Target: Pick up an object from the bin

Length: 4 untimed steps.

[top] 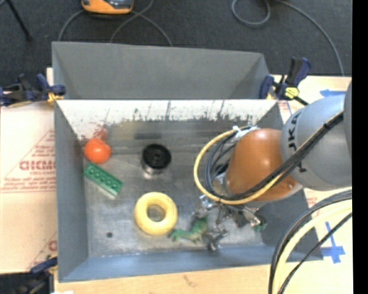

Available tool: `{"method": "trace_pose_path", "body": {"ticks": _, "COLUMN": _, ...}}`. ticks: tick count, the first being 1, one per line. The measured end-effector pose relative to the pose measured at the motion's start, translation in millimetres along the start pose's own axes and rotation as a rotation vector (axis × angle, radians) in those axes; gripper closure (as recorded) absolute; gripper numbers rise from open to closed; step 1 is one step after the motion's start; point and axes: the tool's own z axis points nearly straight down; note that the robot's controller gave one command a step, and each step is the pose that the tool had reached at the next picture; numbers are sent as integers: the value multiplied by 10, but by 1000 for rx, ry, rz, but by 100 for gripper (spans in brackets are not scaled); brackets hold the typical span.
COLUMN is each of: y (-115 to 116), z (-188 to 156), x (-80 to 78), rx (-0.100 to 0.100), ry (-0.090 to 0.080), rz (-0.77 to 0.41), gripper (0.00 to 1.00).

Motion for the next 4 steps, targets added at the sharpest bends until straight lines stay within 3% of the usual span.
{"method": "trace_pose_path", "body": {"ticks": 1, "y": 1, "z": 0, "x": 0, "rx": 0, "ry": 0, "rz": -1, "gripper": 100}}
{"method": "trace_pose_path", "body": {"ticks": 2, "y": 25, "z": -396, "x": 36, "rx": -6, "ry": 11, "rz": 5, "gripper": 100}}
{"method": "trace_pose_path", "body": {"ticks": 3, "y": -3, "z": -1093, "x": 34, "rx": -4, "ry": 7, "rz": 31, "gripper": 100}}
{"method": "trace_pose_path", "body": {"ticks": 4, "y": -299, "z": -2853, "x": -132, "rx": 0, "ry": -1, "rz": 81, "gripper": 100}}
